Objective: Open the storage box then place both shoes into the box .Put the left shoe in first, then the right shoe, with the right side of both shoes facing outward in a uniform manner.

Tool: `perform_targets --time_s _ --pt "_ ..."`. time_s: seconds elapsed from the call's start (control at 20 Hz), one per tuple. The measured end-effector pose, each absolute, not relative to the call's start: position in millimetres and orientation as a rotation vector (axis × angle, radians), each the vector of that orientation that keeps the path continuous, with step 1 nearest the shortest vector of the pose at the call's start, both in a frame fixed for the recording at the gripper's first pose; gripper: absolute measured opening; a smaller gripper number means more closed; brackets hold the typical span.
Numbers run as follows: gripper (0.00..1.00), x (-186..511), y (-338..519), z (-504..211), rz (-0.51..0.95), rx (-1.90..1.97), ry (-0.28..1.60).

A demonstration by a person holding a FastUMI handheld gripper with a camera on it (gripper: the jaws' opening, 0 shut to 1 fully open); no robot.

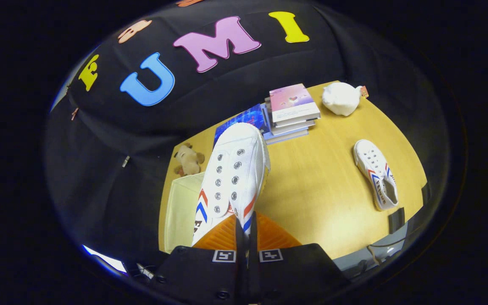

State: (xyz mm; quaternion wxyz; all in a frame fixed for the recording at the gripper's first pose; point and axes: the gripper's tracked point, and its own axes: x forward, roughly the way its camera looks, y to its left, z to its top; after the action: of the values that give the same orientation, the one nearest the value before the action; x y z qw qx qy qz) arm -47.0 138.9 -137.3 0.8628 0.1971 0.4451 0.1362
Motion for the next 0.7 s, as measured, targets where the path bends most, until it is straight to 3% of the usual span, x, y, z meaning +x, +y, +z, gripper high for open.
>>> perform_targets --time_s 0.3,0.7 --pt "0.05 -68 247 -145 0.43 0.488 1.014" --pt "0.05 -81 308 -216 0.433 0.346 1.162"
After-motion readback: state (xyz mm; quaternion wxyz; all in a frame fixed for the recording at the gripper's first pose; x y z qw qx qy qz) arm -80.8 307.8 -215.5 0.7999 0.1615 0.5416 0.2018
